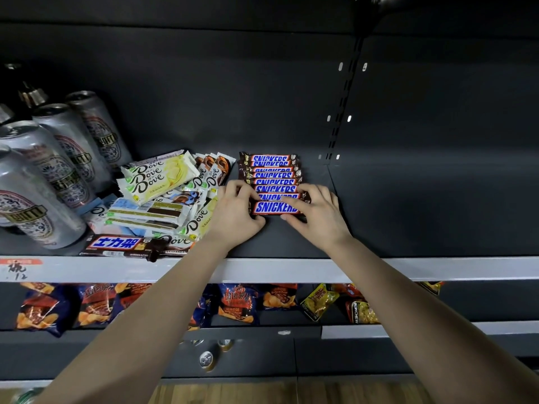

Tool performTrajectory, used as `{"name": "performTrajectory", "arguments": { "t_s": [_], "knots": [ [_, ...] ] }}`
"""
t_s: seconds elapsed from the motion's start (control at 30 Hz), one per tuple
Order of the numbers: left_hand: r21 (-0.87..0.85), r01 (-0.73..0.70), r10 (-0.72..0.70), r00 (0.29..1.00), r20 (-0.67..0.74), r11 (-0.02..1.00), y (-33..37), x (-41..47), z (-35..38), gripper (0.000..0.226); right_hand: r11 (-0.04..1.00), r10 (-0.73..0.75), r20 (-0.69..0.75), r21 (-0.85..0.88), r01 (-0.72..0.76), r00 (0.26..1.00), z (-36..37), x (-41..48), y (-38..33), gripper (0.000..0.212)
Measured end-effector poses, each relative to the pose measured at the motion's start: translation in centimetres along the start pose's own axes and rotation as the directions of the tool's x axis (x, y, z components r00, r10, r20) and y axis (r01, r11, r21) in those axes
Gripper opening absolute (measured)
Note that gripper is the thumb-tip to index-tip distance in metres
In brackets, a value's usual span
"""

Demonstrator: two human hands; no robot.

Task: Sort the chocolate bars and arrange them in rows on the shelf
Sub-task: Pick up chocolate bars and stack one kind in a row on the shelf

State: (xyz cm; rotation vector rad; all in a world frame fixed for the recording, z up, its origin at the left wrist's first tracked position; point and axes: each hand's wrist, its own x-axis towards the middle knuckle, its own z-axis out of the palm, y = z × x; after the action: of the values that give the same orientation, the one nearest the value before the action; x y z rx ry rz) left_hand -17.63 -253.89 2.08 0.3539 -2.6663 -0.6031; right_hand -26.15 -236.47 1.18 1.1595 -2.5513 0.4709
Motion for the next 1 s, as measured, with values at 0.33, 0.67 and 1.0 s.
{"name": "performTrajectory", "arguments": {
  "t_s": [0.33, 0.67, 1.0],
  "knots": [
    [-0.306, -0.026, -0.042, 0.976, -0.214, 0.952, 0.2, -0.2, -2.2, 0.032, 0.985, -0.046, -0.132, 0.16, 0.067, 0.99, -0.5, 2.4, -3.0, 0.047],
    [-0.08, 0.059, -0.079, 0.955, -0.286, 0.995, -5.2, -2.5, -8.5, 0.035, 0.911, -0.263, -0.126, 0.293, 0.289, 0.957, 0.8, 6.3, -11.6, 0.046],
    [0.069, 0.269, -0.239, 0.928, -0.285, 0.961, -11.5, -8.7, -12.3, 0.045, 0.798, -0.477, -0.119, 0.358, 0.485, 0.871, 3.7, 7.1, -19.9, 0.044]
  ]
}}
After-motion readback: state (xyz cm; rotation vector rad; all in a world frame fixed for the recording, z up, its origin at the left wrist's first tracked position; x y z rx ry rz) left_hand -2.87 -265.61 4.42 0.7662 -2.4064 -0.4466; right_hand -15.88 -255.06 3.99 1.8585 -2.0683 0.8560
